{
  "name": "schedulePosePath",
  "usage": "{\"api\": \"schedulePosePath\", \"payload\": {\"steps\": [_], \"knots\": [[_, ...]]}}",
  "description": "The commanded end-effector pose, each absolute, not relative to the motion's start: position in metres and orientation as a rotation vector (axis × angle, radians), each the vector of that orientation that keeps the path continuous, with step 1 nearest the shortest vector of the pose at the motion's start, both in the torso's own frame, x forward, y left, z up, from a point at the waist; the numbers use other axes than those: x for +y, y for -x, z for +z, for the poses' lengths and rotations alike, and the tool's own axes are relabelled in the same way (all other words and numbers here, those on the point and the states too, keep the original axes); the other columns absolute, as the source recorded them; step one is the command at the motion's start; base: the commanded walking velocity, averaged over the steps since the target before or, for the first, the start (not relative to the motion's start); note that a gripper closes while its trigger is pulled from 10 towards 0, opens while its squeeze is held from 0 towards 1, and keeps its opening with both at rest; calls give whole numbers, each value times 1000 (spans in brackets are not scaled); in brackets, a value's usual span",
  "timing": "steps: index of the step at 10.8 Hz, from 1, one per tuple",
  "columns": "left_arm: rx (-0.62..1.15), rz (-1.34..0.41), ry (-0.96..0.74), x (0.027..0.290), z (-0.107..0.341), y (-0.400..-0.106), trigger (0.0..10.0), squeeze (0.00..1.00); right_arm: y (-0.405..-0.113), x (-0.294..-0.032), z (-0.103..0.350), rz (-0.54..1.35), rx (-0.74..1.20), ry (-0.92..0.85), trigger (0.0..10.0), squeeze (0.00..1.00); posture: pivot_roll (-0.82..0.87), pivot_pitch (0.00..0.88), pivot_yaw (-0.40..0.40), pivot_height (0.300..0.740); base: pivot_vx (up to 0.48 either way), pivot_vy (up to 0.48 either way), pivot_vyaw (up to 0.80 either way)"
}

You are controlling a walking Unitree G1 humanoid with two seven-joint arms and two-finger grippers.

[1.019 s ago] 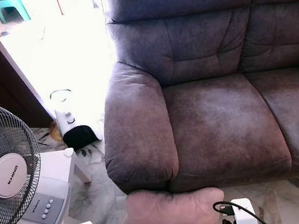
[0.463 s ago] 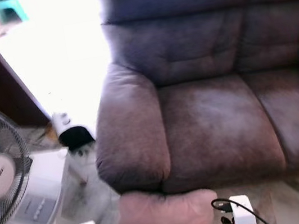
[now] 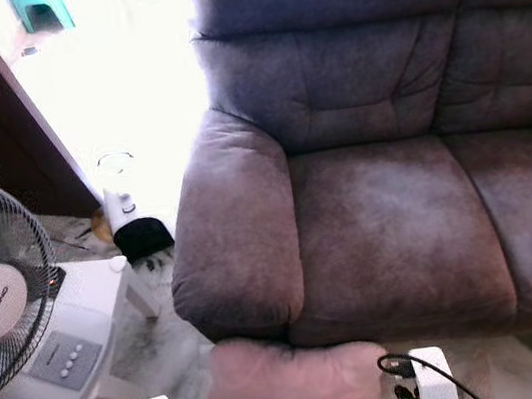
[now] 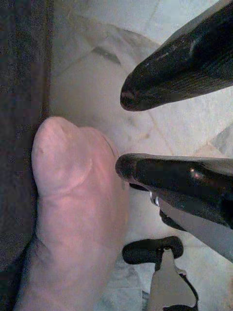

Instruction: Move the pillow to the sofa from floor

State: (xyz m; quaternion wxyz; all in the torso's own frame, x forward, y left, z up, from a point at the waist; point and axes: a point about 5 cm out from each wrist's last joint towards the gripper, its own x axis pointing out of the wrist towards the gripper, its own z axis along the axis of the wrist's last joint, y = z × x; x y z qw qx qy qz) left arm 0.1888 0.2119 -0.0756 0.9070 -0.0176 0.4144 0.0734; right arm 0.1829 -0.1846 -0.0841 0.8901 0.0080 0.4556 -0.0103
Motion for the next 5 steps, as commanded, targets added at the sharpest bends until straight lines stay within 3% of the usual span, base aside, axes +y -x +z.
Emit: {"api": "schedulePosePath", "payload": {"steps": [1,5], "knots": [[885,169,49,215,-79,-180,10000,0,-174,-188,-88,-31,967,-23,10000,0,100,126,-32,740,0,0,0],[886,172,58,216,-80,-179,10000,0,-169,-194,-89,-51,970,-30,10000,0,99,135,-32,740,0,0,0]]}}
